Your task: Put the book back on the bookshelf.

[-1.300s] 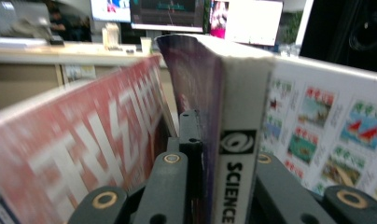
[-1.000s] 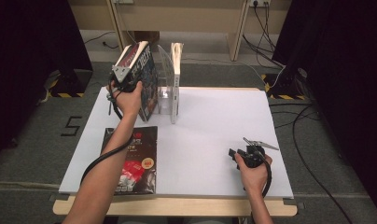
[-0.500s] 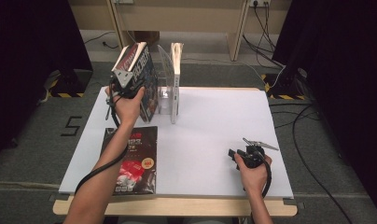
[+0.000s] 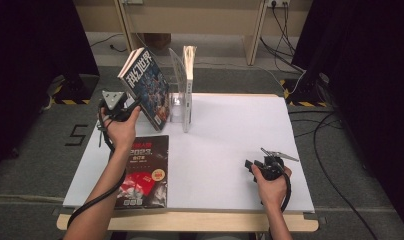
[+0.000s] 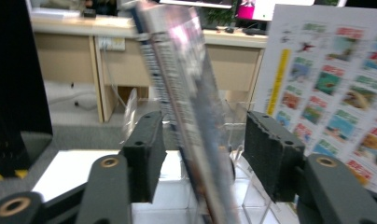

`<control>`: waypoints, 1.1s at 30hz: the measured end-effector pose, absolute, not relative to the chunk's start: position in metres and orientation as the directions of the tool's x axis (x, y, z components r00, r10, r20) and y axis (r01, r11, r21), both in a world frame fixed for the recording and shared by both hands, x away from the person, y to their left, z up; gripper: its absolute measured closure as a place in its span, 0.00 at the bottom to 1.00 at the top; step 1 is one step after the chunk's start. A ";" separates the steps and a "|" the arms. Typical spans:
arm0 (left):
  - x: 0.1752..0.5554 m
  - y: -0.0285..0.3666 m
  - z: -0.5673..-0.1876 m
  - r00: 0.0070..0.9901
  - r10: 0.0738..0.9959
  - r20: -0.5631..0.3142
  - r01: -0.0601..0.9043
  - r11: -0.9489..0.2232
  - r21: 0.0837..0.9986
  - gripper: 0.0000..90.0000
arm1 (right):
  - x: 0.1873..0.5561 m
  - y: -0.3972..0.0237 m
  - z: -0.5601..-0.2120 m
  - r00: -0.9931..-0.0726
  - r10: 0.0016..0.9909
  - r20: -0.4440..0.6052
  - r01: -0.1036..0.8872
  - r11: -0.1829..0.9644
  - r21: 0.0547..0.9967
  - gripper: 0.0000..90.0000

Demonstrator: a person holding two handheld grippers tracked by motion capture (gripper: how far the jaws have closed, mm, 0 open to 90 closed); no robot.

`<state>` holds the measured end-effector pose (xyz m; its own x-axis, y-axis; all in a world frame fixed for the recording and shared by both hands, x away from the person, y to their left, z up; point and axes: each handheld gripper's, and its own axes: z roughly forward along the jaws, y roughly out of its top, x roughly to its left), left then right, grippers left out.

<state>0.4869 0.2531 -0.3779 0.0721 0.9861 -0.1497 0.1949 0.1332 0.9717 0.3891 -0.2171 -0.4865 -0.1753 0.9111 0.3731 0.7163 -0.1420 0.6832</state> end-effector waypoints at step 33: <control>0.560 0.227 -0.358 0.129 0.980 -0.149 0.194 0.122 0.973 0.85 | 0.389 -0.221 -0.486 -0.179 0.908 0.378 0.710 -0.147 0.689 0.62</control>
<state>0.5602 0.2271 -0.3575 0.1286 0.9805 -0.1486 0.1939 0.1221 0.9734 0.3888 -0.2214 -0.4860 -0.1787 0.9083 0.3783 0.7097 -0.1473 0.6889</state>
